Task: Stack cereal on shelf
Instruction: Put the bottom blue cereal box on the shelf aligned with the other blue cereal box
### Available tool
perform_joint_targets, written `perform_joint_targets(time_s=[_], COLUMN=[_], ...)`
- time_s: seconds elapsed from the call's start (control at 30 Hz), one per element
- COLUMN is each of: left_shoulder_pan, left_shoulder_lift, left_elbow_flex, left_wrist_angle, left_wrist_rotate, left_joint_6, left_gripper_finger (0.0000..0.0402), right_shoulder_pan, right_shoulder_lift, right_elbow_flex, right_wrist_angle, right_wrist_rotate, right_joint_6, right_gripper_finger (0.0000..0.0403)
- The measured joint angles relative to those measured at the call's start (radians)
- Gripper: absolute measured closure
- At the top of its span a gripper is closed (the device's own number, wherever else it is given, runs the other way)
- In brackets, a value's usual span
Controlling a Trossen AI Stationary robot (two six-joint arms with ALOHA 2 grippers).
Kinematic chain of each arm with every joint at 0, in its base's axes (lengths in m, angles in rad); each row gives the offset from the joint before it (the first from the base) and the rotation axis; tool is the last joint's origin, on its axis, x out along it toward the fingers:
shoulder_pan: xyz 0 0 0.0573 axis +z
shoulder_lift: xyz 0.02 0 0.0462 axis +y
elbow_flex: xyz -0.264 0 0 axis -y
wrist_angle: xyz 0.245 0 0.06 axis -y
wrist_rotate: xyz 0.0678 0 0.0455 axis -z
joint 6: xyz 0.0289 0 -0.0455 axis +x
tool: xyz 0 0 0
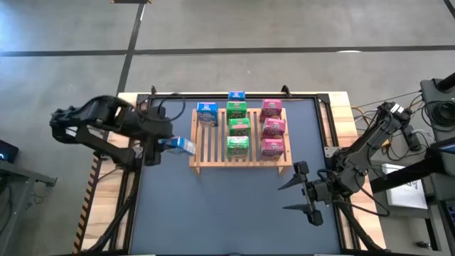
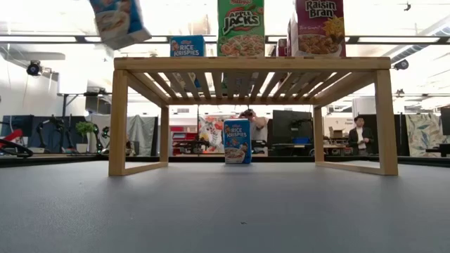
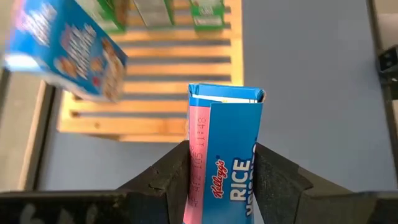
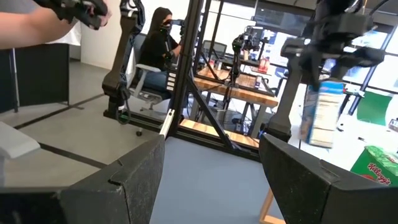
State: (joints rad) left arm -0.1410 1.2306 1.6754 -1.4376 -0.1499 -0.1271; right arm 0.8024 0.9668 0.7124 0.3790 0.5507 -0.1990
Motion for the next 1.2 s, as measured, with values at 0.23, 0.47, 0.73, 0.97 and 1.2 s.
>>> perform_joint_targets(time_s=[0.23, 0.47, 0.73, 0.97, 1.2], left_shoulder_pan=[0.104, 0.203, 0.271, 0.323, 0.329], left_shoulder_lift=[0.135, 0.235, 0.288, 0.327, 0.363], left_elbow_flex=[0.184, 0.257, 0.229, 0.219, 0.220], left_wrist_angle=[-0.014, -0.021, 0.016, 0.041, 0.042], left_wrist_rotate=[0.041, 0.120, 0.143, 0.197, 0.197], left_joint_6=[0.161, 0.245, 0.308, 0.310, 0.307], left_gripper_finger=[0.0266, 0.0266, 0.0266, 0.0266, 0.0266], right_shoulder_pan=[0.000, 0.000, 0.000, 0.000, 0.000], right_shoulder_lift=[0.000, 0.000, 0.000, 0.000, 0.000], right_elbow_flex=[0.000, 0.000, 0.000, 0.000, 0.000], right_wrist_angle=[-0.003, -0.007, -0.021, -0.032, -0.037], right_wrist_rotate=[0.000, 0.000, 0.000, 0.000, 0.000], right_joint_6=[0.006, 0.008, 0.010, 0.024, 0.024], right_gripper_finger=[0.0152, 0.0152, 0.0152, 0.0152, 0.0152])
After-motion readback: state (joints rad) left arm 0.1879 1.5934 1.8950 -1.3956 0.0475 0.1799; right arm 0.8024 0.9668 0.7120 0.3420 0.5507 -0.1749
